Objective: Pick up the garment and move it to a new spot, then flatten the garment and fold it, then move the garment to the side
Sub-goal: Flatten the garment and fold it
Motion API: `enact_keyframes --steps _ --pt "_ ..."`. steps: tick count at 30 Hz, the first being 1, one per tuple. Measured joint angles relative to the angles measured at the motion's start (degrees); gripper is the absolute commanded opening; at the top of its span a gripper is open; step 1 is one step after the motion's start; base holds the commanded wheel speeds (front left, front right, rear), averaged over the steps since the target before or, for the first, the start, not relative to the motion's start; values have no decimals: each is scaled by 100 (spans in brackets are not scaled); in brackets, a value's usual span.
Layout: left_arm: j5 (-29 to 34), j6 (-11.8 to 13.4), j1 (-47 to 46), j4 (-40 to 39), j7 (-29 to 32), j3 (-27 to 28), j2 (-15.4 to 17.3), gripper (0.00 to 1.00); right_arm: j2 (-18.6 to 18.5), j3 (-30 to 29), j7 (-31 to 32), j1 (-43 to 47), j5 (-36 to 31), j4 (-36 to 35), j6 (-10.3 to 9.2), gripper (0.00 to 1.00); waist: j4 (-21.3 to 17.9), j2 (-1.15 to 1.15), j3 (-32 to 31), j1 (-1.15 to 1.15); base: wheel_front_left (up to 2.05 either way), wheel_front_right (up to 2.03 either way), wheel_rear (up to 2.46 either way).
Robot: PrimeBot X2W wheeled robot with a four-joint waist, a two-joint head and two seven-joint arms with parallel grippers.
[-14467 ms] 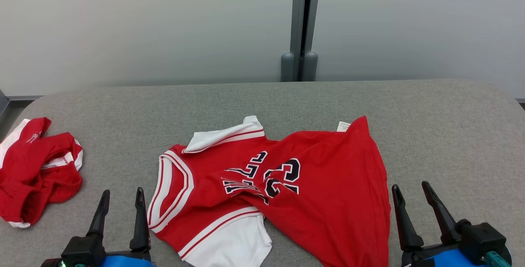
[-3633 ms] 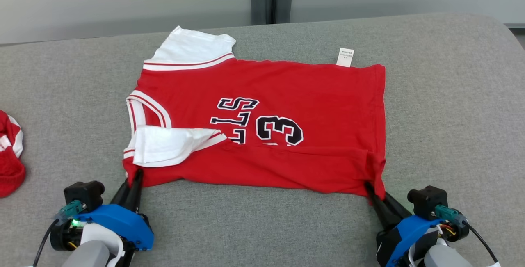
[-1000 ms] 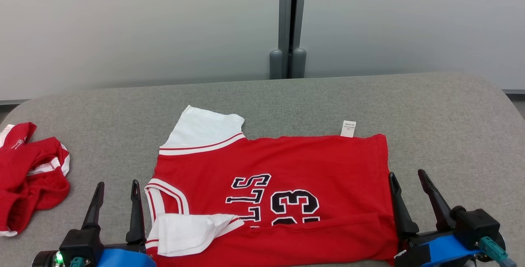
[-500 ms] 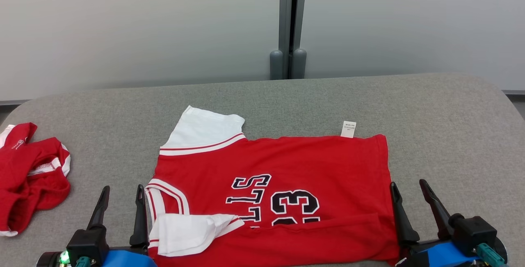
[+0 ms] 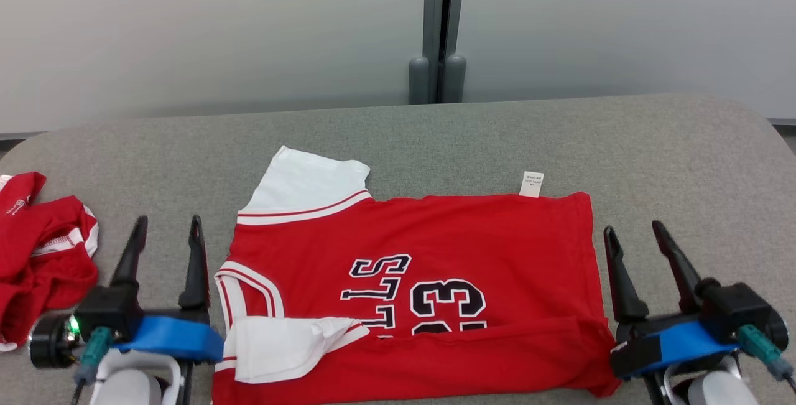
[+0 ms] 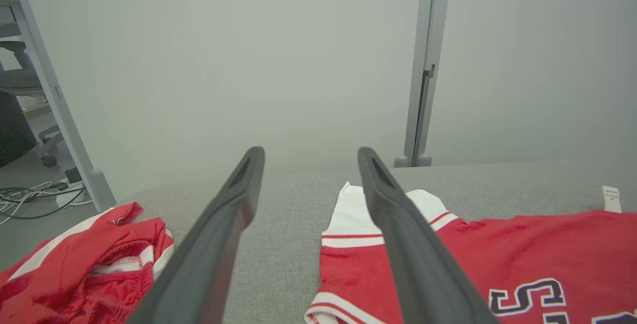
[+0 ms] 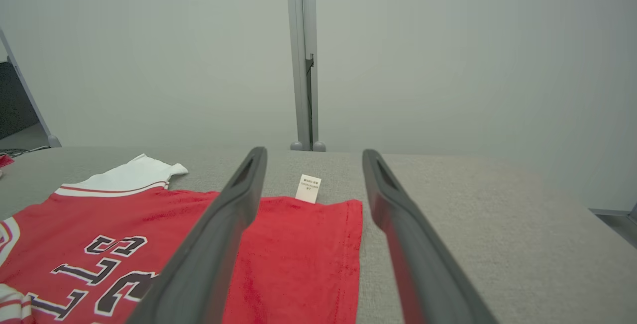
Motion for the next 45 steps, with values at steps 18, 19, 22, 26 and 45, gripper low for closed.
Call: enact_keyframes --steps 18,19,22,26,45 --pt "-2098 -57 -3609 1213 488 -2353 1900 100 -955 954 754 -2865 347 1224 0 100 -554 1 1539 2 0 0 0" --pt "-2229 -59 -3754 1274 537 -2529 2000 100 -964 1020 762 -2966 388 1255 0 100 -589 1 1632 2 0 0 0" --pt "-2659 -60 -4140 1545 846 -3019 2313 100 -945 1207 759 -3237 468 1359 0 100 -693 1 1891 2 0 0 0" --pt "-3144 -60 -4607 1824 1199 -3661 2569 100 -926 1361 737 -3500 544 1530 0 100 -814 2 2210 2 0 0 0" --pt "-4885 -66 -5355 2988 1947 -5255 2858 100 -803 1713 477 -4056 726 2080 0 100 -1092 0 2851 0 0 0 0"
